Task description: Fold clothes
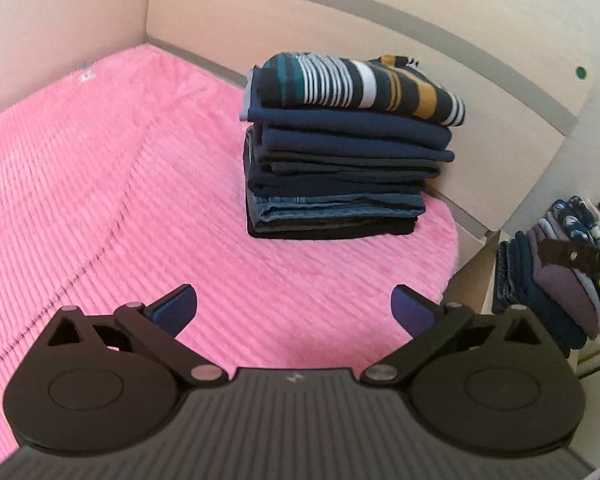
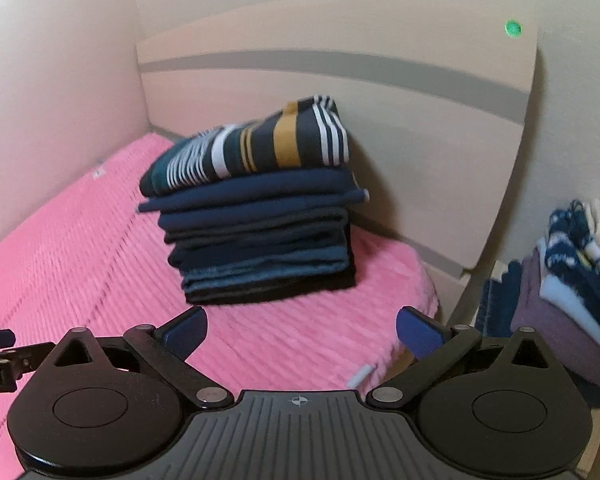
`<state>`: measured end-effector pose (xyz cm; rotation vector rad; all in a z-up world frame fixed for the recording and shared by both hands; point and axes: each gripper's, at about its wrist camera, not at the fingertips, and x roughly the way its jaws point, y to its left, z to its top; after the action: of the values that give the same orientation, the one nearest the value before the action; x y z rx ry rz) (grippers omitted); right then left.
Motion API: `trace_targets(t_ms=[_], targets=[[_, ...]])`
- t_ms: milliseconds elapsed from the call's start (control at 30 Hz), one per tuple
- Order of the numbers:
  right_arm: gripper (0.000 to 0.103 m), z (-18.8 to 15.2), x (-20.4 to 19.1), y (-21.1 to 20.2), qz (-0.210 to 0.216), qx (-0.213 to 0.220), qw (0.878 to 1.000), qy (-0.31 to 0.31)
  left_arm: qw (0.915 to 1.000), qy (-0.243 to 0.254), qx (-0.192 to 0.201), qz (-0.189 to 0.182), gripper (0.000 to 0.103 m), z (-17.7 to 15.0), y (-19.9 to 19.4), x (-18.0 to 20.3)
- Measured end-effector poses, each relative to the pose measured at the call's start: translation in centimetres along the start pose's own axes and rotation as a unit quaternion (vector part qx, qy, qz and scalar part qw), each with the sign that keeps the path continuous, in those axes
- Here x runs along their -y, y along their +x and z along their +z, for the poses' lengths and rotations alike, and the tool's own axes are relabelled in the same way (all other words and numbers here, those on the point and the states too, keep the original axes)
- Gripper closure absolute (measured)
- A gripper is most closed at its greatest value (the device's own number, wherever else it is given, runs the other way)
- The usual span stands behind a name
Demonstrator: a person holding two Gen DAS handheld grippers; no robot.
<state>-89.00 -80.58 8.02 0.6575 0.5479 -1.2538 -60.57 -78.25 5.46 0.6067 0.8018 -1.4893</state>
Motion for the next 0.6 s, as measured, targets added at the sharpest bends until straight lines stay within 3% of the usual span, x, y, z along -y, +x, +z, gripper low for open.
trace_targets(t_ms=[267,600], targets=[[0.000,2.8,0.9,0.6,0.029,-0.013,0.999,-0.026,0.9994,-0.002,0.028,0.018,0.001,1.8,-1.4,2.0],[0.000,4.4,2.9,2.8,0.055,-0.073,0.996,0.000,0.9995,-0.014,0.007,0.026,0.001,3.2,-0.7,5.9]])
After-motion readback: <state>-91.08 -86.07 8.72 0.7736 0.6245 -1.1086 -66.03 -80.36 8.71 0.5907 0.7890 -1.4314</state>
